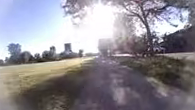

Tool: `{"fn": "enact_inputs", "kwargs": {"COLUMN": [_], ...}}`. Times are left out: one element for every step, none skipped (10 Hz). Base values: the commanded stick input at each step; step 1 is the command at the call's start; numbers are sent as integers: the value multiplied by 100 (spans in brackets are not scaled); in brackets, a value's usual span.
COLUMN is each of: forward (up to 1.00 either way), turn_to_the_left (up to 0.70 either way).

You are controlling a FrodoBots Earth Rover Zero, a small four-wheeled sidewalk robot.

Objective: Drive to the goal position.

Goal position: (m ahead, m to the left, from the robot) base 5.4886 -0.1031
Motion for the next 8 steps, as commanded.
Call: {"fn": "enact_inputs", "kwargs": {"forward": [100, 100, 100, 100, 100, 100, 100, 100], "turn_to_the_left": [0, 0, 0, 0, 0, 0, 0, 0]}}
